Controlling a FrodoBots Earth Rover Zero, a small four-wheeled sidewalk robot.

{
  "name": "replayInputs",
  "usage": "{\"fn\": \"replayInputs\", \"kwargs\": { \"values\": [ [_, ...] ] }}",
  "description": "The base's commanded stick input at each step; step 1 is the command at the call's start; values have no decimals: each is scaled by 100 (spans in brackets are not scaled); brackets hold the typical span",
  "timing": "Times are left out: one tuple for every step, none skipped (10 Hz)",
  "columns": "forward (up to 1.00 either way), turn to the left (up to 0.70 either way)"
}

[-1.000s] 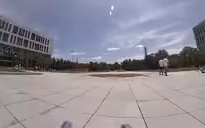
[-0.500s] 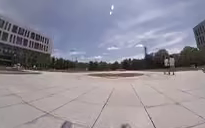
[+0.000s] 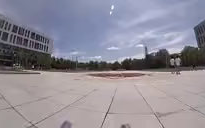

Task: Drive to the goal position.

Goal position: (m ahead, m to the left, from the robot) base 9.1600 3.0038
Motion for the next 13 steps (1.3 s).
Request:
{"fn": "replayInputs", "kwargs": {
  "values": [
    [70,0],
    [70,0],
    [70,0],
    [70,0],
    [70,0],
    [70,0],
    [70,0],
    [70,0],
    [70,0],
    [70,0],
    [70,0],
    [70,0],
    [70,0]
  ]
}}
